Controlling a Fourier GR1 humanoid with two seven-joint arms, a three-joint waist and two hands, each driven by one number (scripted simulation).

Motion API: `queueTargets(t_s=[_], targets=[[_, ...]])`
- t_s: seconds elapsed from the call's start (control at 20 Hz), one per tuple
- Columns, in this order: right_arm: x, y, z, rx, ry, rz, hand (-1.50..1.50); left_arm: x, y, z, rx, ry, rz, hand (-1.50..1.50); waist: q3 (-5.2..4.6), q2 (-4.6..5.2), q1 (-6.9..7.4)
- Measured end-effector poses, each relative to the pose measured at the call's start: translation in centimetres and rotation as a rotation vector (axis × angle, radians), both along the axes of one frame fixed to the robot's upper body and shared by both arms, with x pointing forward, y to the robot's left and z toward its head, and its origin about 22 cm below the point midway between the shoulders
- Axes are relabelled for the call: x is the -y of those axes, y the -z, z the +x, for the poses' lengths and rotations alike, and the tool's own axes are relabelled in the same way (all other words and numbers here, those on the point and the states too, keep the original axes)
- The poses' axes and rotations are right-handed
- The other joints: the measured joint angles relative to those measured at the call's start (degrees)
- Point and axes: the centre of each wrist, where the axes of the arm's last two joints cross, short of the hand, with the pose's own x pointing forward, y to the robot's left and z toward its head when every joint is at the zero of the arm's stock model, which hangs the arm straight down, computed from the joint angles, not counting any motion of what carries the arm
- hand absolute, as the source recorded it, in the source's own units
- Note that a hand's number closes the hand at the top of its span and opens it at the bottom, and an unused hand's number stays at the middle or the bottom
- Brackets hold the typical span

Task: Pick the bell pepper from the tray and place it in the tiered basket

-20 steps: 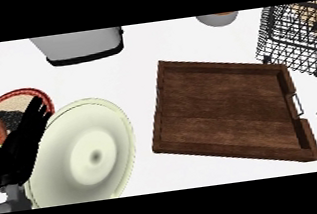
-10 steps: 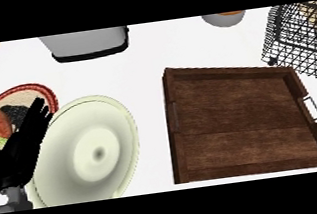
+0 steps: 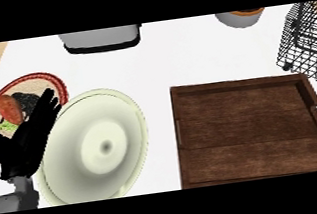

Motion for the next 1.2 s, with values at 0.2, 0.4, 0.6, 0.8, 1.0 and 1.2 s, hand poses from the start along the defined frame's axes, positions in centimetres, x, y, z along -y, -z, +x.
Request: queueTargets(t_s=[0.2, 0.4, 0.6, 0.8, 1.0, 1.2], targets=[[-0.7, -1.3, 2.9, -0.013, -0.017, 0.008, 1.50, 0.5, 0.2, 0.3, -0.002, 0.014, 0.007, 0.00, -0.09, 0.07, 0.64], [-2.2, -1.7, 6.0, -0.027, -0.022, 0.030, 1.50, 1.4, 0.7, 0.3, 0.000, 0.015, 0.003, 0.00, -0.14, 0.03, 0.69], [-4.0, -1.9, 8.8, -0.055, -0.026, 0.036, 1.50, 0.6, -0.1, 0.3, 0.001, 0.012, 0.005, 0.00, -0.16, -0.04, 0.54], [-5.2, -1.8, 10.8, -0.104, -0.004, 0.044, 1.50, 0.5, -0.4, 0.3, 0.005, 0.011, 0.003, 0.00, -0.17, -0.01, 0.56], [-6.2, -0.9, 12.3, -0.144, 0.002, 0.047, 1.50, -0.1, -0.5, 0.2, -0.001, 0.009, 0.001, 0.00, -0.15, -0.02, 0.36], [-6.8, 1.0, 13.1, -0.150, 0.007, 0.035, 1.50, 0.0, -0.1, -0.1, 0.000, 0.003, -0.001, 0.00, -0.31, -0.21, 0.06]])
